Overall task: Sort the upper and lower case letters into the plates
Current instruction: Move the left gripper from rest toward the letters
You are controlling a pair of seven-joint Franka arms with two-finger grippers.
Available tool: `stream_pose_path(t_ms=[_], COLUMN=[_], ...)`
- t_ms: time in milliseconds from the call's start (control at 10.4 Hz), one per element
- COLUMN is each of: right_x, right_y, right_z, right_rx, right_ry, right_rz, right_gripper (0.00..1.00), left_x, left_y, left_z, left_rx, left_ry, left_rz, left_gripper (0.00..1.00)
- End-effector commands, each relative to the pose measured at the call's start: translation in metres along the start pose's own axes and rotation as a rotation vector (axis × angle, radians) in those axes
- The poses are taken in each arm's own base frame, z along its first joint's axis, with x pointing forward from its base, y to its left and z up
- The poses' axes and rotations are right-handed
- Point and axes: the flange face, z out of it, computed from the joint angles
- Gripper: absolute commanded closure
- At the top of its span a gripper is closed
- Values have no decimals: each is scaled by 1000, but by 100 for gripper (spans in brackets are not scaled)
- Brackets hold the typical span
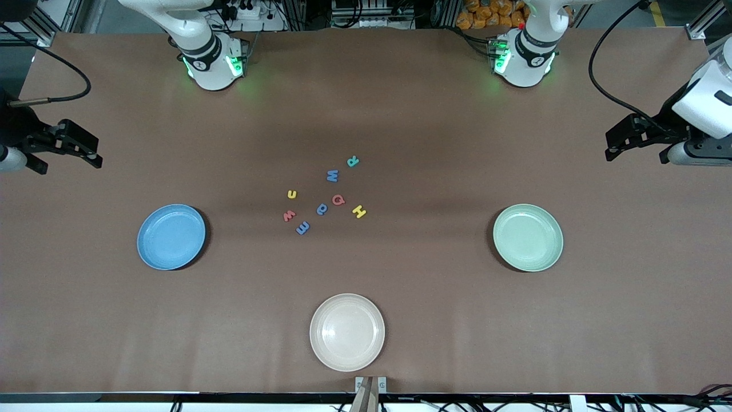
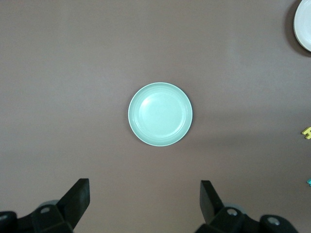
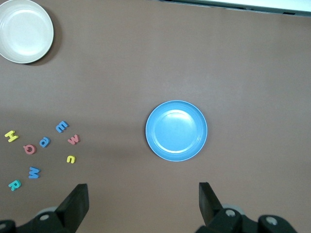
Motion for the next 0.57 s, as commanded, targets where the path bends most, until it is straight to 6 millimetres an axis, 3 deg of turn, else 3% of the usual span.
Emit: stream_pose_path(t_ms=[0, 287, 478], right_x=[-8, -9, -8], right_y=[0, 2, 3], right_z=[-2, -2, -2], right_rx=[-6, -6, -6], right_ry=[5, 4, 5], right_rz=[8, 11, 13], right_gripper=[0, 0, 0], left_x=[-2, 2, 9], left_y=[1, 5, 26], left_z=[-5, 5, 26], left_rx=[-4, -4, -11], left_ry=[-6, -21, -51], left_rz=[30, 39, 66], left_gripper=[0, 0, 0])
